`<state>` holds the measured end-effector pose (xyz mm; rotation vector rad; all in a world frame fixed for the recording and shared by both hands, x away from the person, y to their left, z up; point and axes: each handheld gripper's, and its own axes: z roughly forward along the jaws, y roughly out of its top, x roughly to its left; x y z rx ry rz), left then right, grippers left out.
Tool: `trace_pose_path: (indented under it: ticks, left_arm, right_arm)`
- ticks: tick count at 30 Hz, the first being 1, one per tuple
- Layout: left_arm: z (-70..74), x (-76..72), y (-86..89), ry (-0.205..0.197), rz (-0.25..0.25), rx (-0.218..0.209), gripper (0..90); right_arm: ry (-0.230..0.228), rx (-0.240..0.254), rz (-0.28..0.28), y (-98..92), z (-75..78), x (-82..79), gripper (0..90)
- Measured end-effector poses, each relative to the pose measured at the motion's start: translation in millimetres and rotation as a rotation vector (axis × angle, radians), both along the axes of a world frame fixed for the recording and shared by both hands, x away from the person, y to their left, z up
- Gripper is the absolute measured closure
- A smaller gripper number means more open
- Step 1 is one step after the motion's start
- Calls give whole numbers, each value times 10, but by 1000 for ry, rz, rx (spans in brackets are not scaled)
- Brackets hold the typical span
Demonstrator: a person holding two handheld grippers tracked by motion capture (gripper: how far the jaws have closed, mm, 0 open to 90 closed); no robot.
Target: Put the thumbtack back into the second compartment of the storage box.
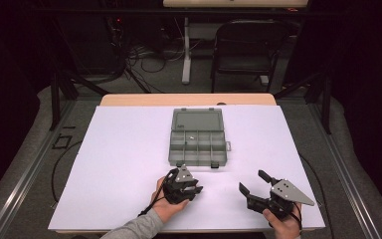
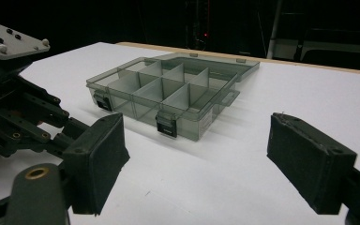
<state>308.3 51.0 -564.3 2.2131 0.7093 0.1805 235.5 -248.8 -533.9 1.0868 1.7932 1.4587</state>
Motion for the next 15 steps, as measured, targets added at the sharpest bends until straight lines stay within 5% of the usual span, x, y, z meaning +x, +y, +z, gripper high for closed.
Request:
trace_pose_path:
  ticks: [15]
  left_arm:
    - [4, 18, 23, 32, -1, -35, 690]
  right_arm:
    - [2, 1, -2, -3, 1, 0, 192]
